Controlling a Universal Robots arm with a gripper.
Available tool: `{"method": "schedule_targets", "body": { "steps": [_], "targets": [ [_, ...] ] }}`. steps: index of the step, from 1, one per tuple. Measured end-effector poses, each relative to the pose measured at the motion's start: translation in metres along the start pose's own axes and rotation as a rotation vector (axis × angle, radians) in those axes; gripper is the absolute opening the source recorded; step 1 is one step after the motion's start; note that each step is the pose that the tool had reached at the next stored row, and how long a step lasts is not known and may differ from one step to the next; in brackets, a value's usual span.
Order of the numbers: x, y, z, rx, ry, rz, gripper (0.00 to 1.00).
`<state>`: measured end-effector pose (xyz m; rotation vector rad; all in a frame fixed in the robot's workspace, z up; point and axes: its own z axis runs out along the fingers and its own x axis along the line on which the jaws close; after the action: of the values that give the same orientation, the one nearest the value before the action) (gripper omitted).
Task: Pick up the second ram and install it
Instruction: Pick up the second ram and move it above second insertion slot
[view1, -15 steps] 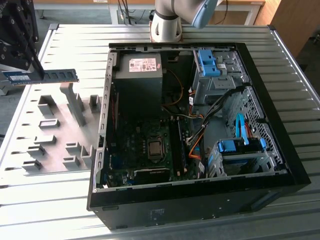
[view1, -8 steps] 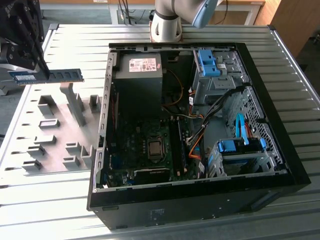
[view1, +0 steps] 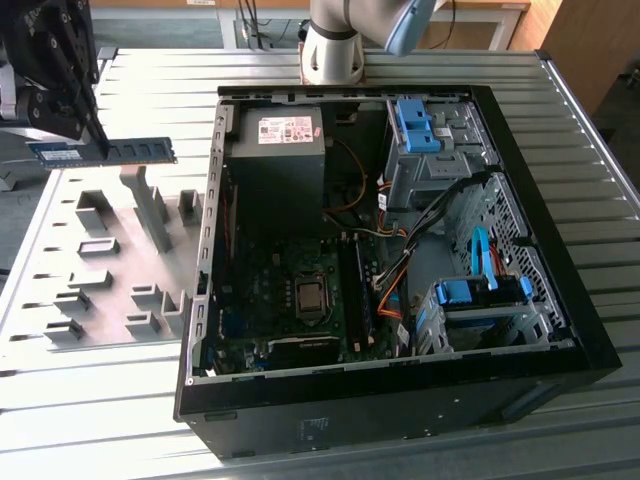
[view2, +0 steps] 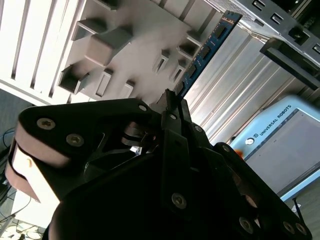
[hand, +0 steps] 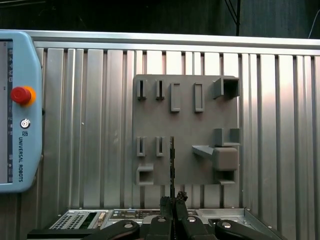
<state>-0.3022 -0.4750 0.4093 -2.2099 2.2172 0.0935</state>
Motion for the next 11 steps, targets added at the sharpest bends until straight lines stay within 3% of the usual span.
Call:
{"method": "schedule_targets", "body": {
  "steps": [11],
  "targets": [
    [-0.0001,-0.0128,-0.0004,0.0001,-0.0001,0.0,0.14]
  ]
}}
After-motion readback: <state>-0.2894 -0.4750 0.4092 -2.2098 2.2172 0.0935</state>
